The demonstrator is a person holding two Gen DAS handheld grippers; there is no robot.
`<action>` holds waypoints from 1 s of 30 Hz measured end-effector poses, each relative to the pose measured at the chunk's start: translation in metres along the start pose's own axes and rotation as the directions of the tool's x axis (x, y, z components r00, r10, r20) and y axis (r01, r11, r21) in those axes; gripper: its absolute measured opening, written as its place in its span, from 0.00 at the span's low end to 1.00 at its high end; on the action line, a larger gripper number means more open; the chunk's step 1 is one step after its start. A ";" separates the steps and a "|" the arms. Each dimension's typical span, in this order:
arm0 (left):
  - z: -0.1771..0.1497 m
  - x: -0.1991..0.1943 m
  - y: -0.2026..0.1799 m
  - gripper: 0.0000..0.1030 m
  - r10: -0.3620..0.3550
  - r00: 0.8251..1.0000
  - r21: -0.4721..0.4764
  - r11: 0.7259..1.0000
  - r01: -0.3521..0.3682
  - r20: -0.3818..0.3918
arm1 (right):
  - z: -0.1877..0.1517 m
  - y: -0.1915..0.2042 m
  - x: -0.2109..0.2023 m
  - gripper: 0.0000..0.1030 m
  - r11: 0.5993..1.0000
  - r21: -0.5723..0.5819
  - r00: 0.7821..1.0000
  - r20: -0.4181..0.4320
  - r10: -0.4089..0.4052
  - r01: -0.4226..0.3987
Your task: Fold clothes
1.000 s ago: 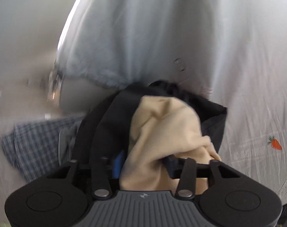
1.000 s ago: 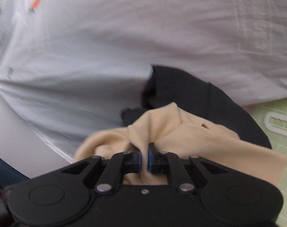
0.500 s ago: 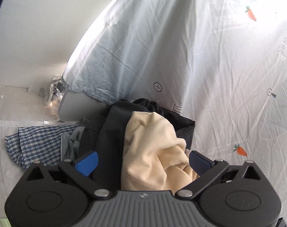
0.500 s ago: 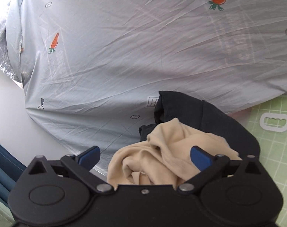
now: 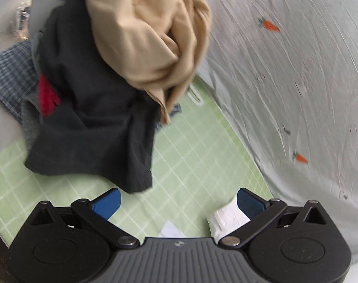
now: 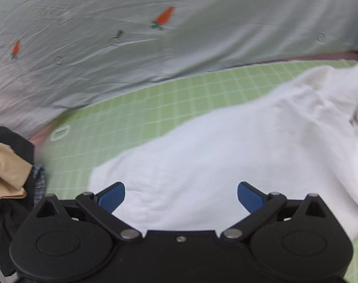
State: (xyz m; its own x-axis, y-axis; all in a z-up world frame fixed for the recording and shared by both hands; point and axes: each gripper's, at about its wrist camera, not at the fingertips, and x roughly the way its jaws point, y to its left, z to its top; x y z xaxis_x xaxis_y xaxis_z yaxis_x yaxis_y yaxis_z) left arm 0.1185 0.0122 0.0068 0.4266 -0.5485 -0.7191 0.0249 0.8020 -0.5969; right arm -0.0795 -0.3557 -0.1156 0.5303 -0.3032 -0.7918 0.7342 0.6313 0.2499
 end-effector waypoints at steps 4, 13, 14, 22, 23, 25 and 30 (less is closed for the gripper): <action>-0.039 0.054 -0.033 1.00 -0.036 0.992 0.038 0.998 0.041 -0.123 | -0.017 -0.097 -0.023 1.00 0.984 0.130 0.993 -0.020 -0.120 0.121; -0.095 0.169 -0.088 0.99 0.097 0.949 0.069 0.994 -0.080 -0.299 | -0.023 -0.260 -0.060 1.00 0.880 0.464 0.993 0.007 -0.120 0.103; -0.103 0.179 -0.092 0.99 0.128 0.945 0.073 0.991 -0.112 -0.301 | -0.022 -0.279 -0.063 1.00 0.856 0.508 0.992 0.019 -0.122 0.096; -0.113 0.211 -0.124 0.72 0.196 0.941 0.107 0.979 -0.173 -0.275 | -0.010 -0.396 -0.054 0.94 0.622 0.782 0.986 0.119 -0.119 -0.019; -0.110 0.214 -0.129 0.57 0.191 0.941 0.114 0.980 -0.165 -0.279 | -0.010 -0.403 -0.049 0.93 0.589 0.807 0.987 0.116 -0.107 -0.031; -0.109 0.218 -0.138 0.31 0.209 0.937 0.140 0.974 -0.176 -0.279 | -0.008 -0.409 -0.040 0.87 0.563 0.822 0.988 0.143 -0.051 -0.090; -0.097 0.200 -0.158 0.08 0.277 0.956 0.227 0.941 -0.249 -0.100 | 0.003 -0.387 -0.036 0.88 0.661 0.748 0.991 0.125 -0.052 -0.060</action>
State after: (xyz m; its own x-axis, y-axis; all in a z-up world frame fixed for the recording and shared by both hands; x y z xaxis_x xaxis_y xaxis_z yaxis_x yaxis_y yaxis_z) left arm 0.1118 -0.2470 -0.0772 0.3238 -0.3258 -0.8883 0.1228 0.9454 -0.3019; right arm -0.3811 -0.5910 -0.1820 0.5405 -0.4223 -0.7277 0.7705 -0.0989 0.6297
